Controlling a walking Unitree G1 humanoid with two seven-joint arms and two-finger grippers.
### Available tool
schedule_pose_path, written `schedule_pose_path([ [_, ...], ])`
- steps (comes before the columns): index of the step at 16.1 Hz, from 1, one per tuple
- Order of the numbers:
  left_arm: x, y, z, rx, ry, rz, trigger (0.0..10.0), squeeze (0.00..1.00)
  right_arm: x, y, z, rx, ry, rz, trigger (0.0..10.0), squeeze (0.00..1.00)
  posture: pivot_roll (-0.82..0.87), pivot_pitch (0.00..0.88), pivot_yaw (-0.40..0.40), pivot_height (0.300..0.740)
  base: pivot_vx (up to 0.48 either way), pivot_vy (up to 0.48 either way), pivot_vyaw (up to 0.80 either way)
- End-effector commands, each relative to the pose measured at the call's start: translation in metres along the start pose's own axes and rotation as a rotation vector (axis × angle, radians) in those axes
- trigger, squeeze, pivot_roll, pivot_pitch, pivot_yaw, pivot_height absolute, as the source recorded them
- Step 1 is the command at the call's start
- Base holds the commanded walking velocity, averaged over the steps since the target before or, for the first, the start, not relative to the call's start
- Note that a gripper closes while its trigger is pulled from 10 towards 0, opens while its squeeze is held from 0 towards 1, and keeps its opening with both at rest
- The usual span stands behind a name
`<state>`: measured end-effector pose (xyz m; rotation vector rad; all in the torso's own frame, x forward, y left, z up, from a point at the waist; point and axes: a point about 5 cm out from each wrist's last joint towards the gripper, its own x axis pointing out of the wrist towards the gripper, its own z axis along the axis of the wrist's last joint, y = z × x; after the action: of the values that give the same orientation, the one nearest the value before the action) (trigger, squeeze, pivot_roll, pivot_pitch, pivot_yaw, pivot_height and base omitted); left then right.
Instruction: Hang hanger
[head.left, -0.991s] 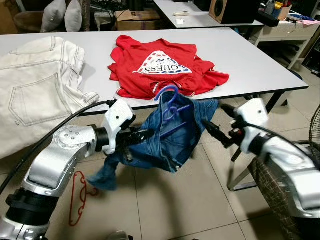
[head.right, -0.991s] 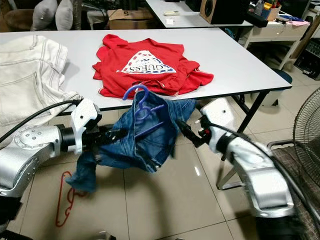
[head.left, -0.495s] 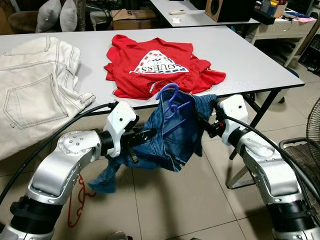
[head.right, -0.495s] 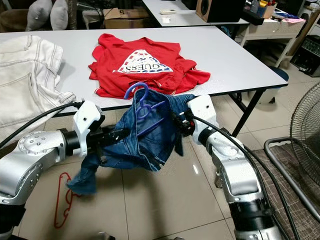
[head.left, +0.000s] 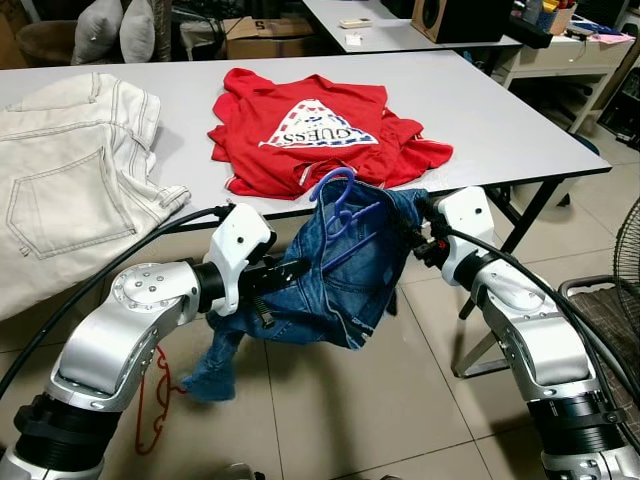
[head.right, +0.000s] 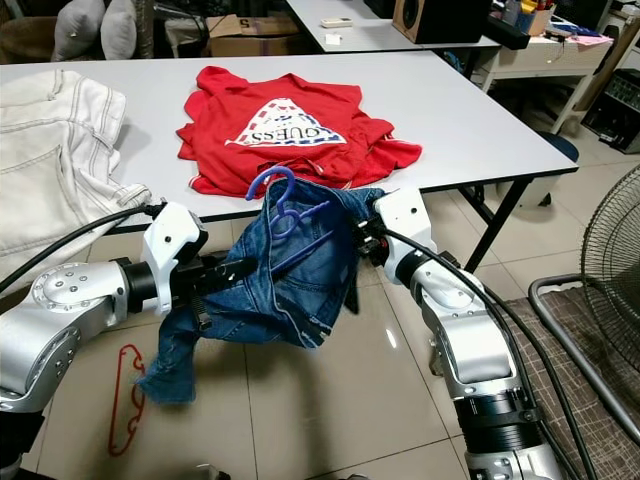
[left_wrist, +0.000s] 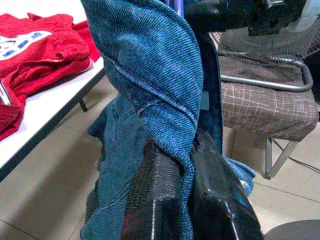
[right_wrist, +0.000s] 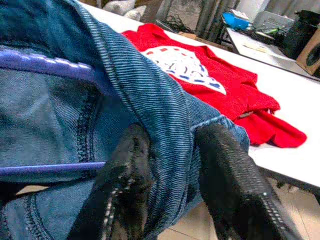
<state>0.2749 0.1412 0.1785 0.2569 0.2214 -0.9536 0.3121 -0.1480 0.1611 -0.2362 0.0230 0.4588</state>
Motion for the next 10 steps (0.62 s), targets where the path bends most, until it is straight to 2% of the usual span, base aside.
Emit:
schedule_pose_path([
  [1,-0.0007,-0.0035,0.0084,0.036,-0.019,-0.015,0.0,0.0,0.0007,0.0,0.0069,0.0,-0.039,0.018,0.0,0.0,0.03,0.05,-0.029,0.74,0.0,0.0,0.0],
  [4,-0.0002,-0.0024,0.0084,0.036,-0.014,-0.015,0.0,0.0,0.0004,0.0052,0.0066,0.001,-0.048,0.044,0.0,0.0,0.03,0.049,-0.029,0.74,0.0,0.0,0.0],
  [10,-0.0022,0.0011,0.0061,0.048,0.007,-0.003,0.0,0.0,-0.0015,-0.0009,0.0058,-0.003,-0.053,0.035,0.0,0.0,0.03,0.047,-0.029,0.74,0.0,0.0,0.0],
])
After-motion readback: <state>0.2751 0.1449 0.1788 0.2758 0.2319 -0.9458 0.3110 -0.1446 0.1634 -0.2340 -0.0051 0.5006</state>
